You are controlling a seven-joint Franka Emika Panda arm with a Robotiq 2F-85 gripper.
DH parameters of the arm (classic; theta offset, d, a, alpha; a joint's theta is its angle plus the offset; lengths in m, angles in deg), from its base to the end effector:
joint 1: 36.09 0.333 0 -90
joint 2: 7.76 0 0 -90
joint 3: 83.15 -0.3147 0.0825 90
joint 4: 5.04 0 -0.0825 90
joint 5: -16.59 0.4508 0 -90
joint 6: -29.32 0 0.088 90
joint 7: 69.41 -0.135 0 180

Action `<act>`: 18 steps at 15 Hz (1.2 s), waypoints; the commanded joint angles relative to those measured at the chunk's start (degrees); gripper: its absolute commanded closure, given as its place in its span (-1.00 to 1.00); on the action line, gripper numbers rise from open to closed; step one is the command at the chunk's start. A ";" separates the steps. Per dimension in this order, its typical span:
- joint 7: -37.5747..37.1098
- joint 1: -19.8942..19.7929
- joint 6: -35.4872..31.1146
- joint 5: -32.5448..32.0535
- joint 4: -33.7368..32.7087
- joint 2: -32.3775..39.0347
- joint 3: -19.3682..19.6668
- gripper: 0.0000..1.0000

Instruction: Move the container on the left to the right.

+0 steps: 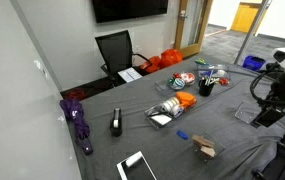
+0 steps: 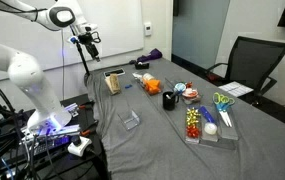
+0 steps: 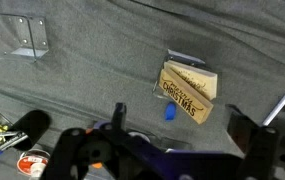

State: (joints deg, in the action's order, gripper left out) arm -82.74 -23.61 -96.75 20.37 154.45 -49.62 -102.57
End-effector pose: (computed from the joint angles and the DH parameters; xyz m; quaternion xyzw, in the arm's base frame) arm 0.3491 0.1888 0.3531 0.9886 0.1090 0.0860 0.0576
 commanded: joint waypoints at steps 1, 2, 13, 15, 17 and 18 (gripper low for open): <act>-0.46 0.67 0.13 -0.61 -0.08 0.15 0.69 -1.00; -0.46 0.67 0.13 -0.62 -0.08 0.15 0.69 -1.00; -11.82 -2.61 -0.13 0.66 -1.23 3.88 -1.38 -1.00; -17.14 -4.48 -0.15 0.56 -2.52 6.78 -1.58 -1.00; -21.88 -6.71 -0.64 0.37 -4.20 10.29 -1.45 -1.00; -24.18 -7.75 -1.08 0.27 -5.19 12.15 -1.11 -1.00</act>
State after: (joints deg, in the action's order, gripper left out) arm -101.72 -27.25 -96.79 20.38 153.15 -44.42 -103.03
